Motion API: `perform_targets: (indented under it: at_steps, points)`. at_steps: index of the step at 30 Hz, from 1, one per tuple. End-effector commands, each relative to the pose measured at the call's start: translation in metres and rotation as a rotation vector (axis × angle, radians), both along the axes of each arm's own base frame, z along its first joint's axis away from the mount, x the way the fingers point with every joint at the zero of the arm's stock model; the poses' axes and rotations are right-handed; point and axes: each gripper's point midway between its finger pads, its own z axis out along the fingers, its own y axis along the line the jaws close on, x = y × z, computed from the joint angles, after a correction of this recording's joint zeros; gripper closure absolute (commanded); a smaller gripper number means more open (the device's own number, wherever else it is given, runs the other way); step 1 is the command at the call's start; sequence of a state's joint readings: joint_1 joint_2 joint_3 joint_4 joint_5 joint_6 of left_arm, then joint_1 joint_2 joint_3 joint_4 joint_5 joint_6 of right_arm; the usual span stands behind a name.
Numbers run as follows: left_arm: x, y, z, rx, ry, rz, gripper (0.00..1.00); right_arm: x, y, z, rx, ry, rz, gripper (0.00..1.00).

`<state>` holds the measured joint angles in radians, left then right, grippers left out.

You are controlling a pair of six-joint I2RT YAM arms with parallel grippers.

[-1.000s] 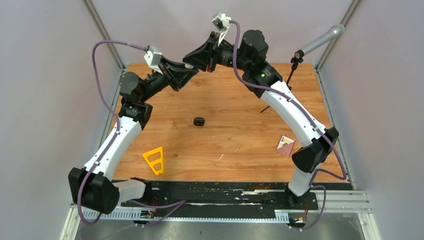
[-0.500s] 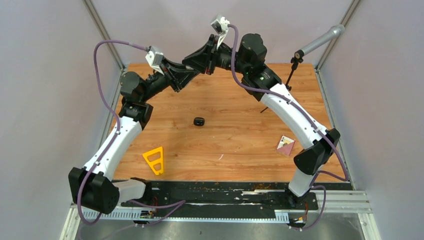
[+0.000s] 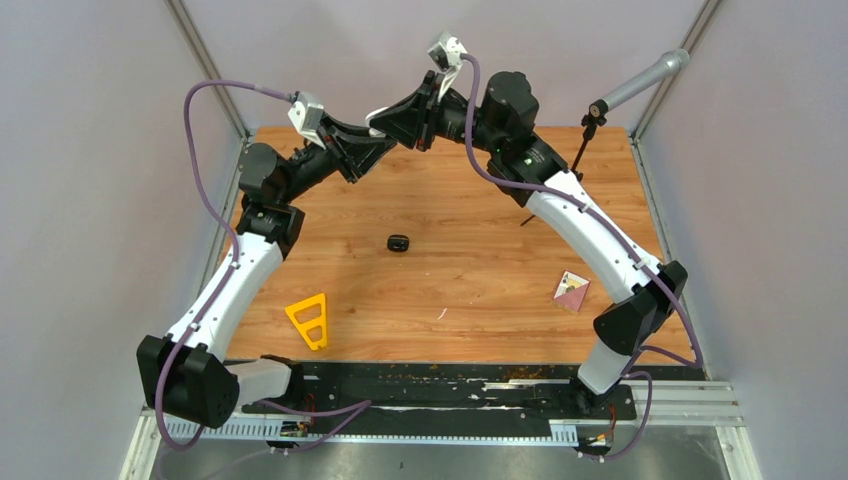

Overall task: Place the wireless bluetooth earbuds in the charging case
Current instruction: Insert the left earbud into the left side groove of the charging case.

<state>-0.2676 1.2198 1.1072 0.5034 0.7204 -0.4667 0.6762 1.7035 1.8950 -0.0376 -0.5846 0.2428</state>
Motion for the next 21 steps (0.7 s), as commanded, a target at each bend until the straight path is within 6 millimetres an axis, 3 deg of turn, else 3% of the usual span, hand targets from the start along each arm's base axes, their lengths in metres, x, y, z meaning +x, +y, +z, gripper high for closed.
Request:
perform_targets:
  at_steps: [1, 5, 21]
  points:
    - [-0.015, 0.006, 0.043, -0.039, -0.127, 0.005, 1.0, -0.008, 0.003, 0.015, 0.039, -0.013, 0.011, 0.87]
    - [-0.016, 0.006, 0.042, -0.035, -0.127, 0.003, 1.0, -0.008, 0.007, 0.025, 0.071, -0.031, 0.02, 0.87]
    - [-0.018, 0.005, 0.046, -0.039, -0.135, -0.004, 1.0, -0.004, 0.011, 0.019, 0.067, -0.018, 0.002, 0.87]
